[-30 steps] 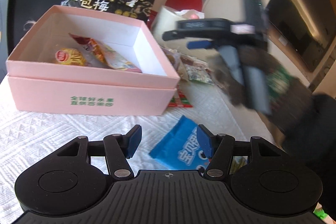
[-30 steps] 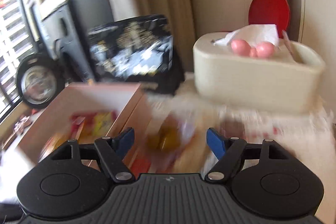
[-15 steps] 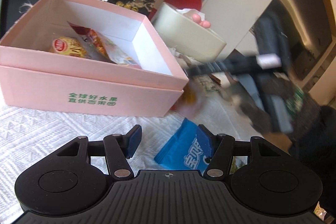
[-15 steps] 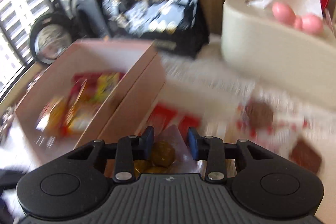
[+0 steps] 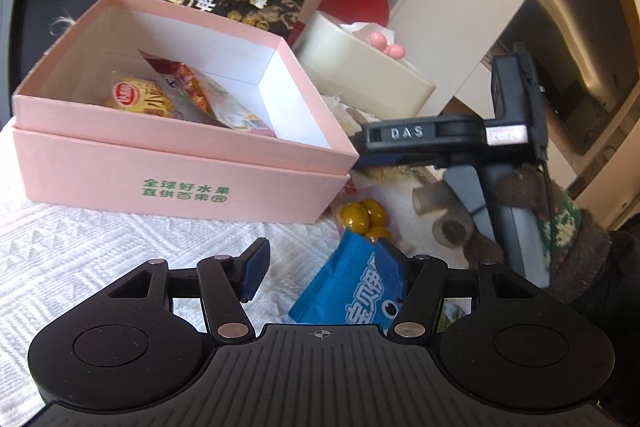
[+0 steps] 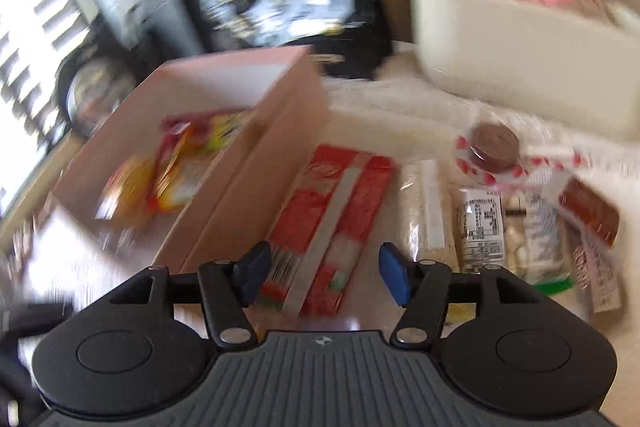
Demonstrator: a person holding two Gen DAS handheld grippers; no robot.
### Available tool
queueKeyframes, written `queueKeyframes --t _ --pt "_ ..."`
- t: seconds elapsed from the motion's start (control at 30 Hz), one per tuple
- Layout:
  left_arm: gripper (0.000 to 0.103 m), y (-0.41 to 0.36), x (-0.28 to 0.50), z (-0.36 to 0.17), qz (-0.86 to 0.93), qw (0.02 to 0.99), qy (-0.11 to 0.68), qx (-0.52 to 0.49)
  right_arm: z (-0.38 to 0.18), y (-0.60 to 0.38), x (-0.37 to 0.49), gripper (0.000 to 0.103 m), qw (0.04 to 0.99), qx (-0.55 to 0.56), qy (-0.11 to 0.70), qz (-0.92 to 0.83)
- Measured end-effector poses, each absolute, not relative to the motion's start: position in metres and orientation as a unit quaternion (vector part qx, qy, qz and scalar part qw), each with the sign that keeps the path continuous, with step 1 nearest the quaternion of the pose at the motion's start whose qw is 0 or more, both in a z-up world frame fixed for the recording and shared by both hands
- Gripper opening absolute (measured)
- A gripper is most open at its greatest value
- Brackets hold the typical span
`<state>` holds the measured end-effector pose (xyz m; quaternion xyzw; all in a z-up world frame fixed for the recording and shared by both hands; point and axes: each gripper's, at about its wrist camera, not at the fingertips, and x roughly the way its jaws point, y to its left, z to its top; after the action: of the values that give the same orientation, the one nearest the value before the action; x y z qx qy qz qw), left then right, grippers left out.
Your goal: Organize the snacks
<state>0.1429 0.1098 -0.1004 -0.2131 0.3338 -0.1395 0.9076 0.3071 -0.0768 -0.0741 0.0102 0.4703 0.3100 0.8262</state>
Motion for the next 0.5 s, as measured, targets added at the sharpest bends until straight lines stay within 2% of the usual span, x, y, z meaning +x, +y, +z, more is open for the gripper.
queueKeyframes --t 0.17,0.37,0.5 --pt "0.063 0.114 0.128 -0.096 -0.135 0.902 0.353 -0.211 -0.071 -0.084 0.290 0.060 0.813 -0.008 0.474 0.337" --pt "0.063 0.107 0.105 -0.091 -0.162 0.881 0.399 -0.196 -0.067 -0.108 0.248 0.059 0.821 -0.081 0.459 0.330" --pt "0.063 0.101 0.106 -0.094 -0.182 0.865 0.409 -0.228 -0.061 -0.134 0.228 0.058 0.839 -0.084 0.449 0.295"
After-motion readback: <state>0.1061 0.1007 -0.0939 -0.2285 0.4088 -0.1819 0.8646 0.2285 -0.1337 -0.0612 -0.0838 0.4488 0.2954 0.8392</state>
